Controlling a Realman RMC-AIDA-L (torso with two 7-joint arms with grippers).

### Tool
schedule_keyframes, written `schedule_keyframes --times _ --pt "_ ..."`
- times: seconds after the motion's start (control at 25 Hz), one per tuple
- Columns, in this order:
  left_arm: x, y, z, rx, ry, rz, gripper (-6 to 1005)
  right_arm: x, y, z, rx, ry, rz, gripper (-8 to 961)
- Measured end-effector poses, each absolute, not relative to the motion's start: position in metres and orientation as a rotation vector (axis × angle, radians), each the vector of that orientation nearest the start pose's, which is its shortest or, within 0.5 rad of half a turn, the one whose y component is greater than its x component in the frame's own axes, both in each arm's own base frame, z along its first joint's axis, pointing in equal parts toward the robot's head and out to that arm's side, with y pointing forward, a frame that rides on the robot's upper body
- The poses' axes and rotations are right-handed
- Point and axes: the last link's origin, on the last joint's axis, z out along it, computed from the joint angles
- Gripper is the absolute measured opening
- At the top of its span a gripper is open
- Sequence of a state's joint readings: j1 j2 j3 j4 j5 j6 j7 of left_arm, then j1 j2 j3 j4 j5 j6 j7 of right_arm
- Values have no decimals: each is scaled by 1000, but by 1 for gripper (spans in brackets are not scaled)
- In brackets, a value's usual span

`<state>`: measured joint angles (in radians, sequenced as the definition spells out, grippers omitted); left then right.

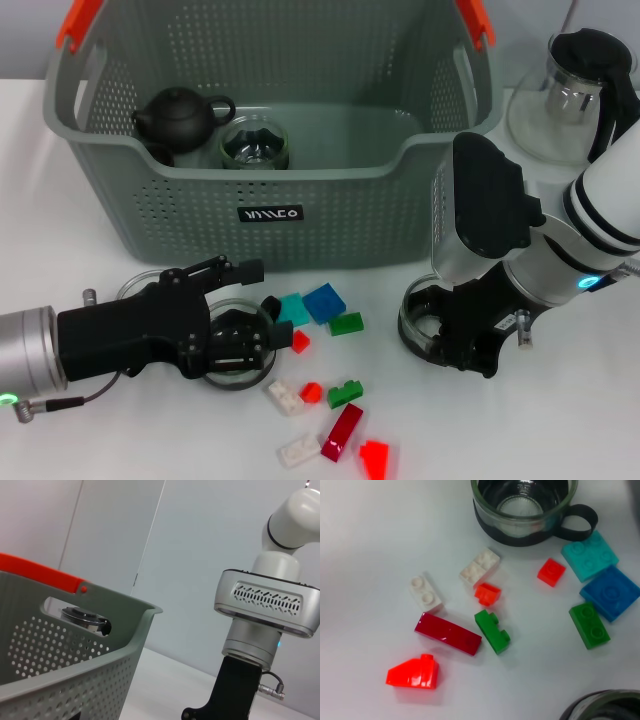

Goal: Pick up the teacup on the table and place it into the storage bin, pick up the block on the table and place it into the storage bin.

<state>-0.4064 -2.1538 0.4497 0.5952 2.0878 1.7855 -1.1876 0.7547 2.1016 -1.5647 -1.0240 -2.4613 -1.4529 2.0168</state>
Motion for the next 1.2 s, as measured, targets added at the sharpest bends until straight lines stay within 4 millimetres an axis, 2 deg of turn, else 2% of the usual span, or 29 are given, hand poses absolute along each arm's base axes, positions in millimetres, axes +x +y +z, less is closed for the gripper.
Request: schedule_keyframes --times 0.08,0.16,0.32,0.48,0.64,0.88,1.04,1.2 --pt "-282 262 -16 -2676 -641 -988 935 168 346 -73 -3051 147 -682 91" --pt "-282 262 -16 -2676 -641 -988 935 167 345 -72 -3056 145 -683 60" --pt "-282 262 -16 -2676 -641 -988 935 159 340 -65 -3084 139 -660 58" --pt "-283 261 -15 -2675 -643 -985 935 143 332 -46 -3141 129 -603 58" --pt "-285 259 -14 -2671 -646 -979 935 119 325 -20 -3207 97 -471 59" --pt "-287 257 -13 -2661 -644 -975 934 72 318 19 -3236 -55 -184 60" --pt "-288 256 -12 -2657 -644 -981 934 46 327 37 -3156 -127 -51 60" --pt "-288 256 -11 -2654 -643 -984 934 24 345 53 -3039 -159 82 58"
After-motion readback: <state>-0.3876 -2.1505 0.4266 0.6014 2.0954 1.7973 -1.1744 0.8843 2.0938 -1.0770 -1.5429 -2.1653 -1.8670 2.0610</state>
